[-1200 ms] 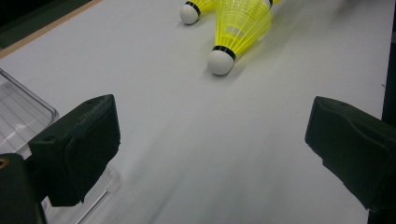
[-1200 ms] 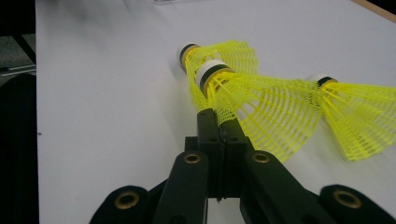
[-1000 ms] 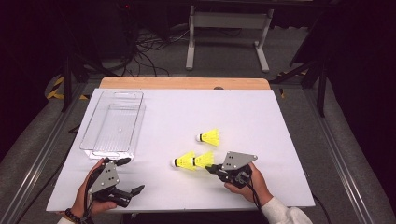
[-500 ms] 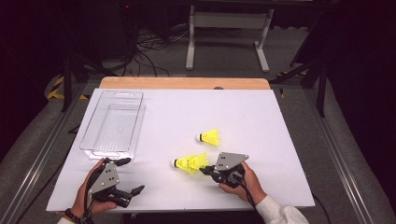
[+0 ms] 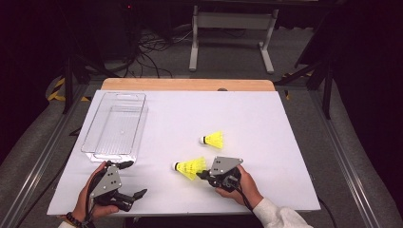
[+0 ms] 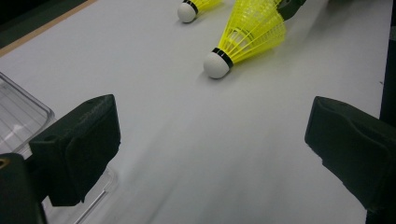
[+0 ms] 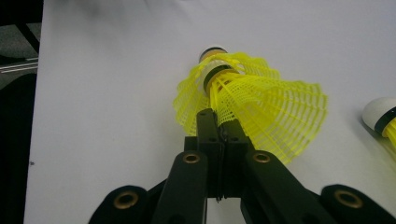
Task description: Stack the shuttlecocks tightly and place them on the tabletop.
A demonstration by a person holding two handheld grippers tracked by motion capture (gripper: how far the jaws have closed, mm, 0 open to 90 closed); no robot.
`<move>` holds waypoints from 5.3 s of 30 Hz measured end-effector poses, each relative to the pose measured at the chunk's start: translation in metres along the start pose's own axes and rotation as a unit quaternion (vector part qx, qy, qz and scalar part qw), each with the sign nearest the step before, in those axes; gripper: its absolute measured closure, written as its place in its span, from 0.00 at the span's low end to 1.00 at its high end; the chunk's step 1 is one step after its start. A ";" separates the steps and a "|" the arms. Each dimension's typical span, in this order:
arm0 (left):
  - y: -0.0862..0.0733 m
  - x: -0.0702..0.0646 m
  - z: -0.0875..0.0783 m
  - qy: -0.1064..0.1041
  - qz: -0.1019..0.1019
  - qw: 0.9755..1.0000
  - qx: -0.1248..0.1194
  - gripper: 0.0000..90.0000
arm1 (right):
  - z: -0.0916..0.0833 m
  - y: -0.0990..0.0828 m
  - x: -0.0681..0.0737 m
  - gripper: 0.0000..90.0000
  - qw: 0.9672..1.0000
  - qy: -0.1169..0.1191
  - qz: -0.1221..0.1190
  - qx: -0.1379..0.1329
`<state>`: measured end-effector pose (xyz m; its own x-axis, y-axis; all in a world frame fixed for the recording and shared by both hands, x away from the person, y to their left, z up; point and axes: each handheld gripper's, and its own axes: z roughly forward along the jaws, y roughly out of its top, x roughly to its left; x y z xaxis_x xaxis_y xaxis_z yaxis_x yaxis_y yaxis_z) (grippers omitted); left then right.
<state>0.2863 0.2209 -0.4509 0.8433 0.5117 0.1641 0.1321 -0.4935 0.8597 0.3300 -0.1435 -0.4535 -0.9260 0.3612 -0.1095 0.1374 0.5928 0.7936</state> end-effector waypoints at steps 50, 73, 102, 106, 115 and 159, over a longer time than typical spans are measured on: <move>0.001 0.001 -0.002 0.005 0.000 1.000 -0.005 0.05 | -0.001 -0.002 0.002 0.49 0.999 -0.028 0.017 -0.010; 0.000 0.001 0.000 0.002 0.002 1.000 0.002 0.05 | -0.016 -0.003 0.005 0.23 0.998 -0.054 0.009 -0.016; 0.000 0.001 -0.001 0.008 0.003 1.000 0.000 0.04 | -0.039 -0.006 -0.008 0.16 0.995 -0.101 0.008 -0.023; 0.001 0.001 -0.001 0.009 0.003 1.000 0.001 0.03 | -0.043 -0.006 -0.013 0.16 0.994 -0.109 0.014 -0.028; 0.000 0.001 -0.001 0.008 0.005 1.000 0.002 0.03 | -0.051 -0.006 -0.022 0.16 0.991 -0.124 0.022 -0.036; 0.000 0.001 0.003 0.003 0.003 1.000 0.010 0.04 | -0.032 -0.008 -0.072 0.30 0.990 -0.128 0.065 0.002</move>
<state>0.2884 0.2192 -0.4517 0.8411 0.5126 0.1726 0.1372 -0.5108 0.8487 0.3843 -0.1968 -0.4327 -0.7813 0.6044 -0.1559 0.2501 0.5320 0.8090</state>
